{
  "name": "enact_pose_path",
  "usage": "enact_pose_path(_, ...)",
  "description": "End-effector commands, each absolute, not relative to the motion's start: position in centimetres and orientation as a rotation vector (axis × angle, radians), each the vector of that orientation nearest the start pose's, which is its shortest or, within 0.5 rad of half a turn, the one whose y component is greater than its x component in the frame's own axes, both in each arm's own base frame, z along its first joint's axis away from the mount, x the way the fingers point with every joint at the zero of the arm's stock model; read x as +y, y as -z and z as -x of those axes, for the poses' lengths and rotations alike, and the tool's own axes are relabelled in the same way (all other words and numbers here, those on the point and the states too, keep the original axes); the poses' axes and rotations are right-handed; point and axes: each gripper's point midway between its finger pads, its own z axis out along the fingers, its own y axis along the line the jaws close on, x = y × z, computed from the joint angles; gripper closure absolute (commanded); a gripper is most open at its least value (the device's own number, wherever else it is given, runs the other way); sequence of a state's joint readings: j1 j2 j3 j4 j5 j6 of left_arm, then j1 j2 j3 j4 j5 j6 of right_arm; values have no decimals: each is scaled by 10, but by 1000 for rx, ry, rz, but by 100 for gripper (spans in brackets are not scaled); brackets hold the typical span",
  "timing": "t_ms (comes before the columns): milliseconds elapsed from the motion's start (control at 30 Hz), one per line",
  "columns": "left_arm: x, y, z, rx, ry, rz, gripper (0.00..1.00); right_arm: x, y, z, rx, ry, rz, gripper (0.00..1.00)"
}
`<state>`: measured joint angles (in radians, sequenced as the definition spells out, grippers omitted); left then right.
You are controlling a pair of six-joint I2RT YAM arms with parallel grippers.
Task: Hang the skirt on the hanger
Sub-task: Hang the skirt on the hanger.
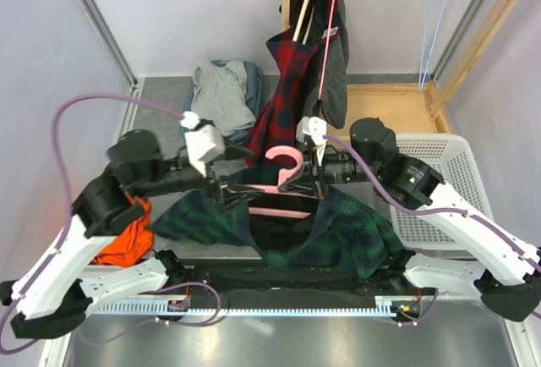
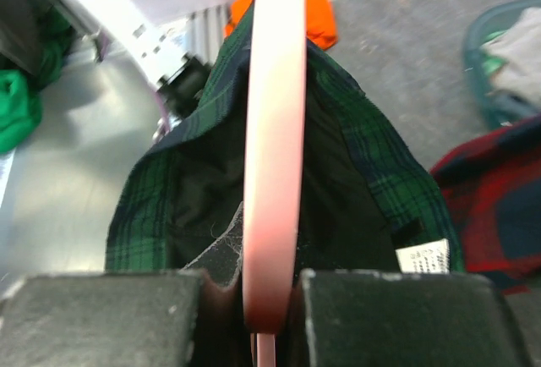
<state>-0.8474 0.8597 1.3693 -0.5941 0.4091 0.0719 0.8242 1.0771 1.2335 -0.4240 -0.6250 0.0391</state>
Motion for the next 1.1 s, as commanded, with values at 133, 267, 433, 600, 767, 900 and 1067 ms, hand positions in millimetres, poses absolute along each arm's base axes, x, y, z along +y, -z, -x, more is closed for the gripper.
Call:
enact_pose_path(133,-271,-344,-116,1595,1041,-1298,37,311,-377,-114,1397,-1221,1274,100)
enact_pose_path(267,-268,-321,-108,1663,1053,-1369,44,308,-374,-104,1374,-1244,1311,100)
enact_pose_path(433,-268,-309,-85,1627,1175,-1481,50,308,-371,-103,1380,-1243,1315,100)
enact_pose_path(600,-269,-294,-99,1705,1105,-1454,80,308,-371,-101,1375,-1254,1323,100)
enact_pose_path(767,-269,-282,-112,1754,1022,-1440,98,307,-368,-100,1377,-1252,1323,100)
enact_pose_path(900,-265,-282,-112,1715,987,-1454,98,301,-355,-104,1423,-1203,1314,59)
enact_pose_path(1067,-254,-301,-88,1594,1047,-1481,98,282,-321,-96,1488,-1138,1375,29)
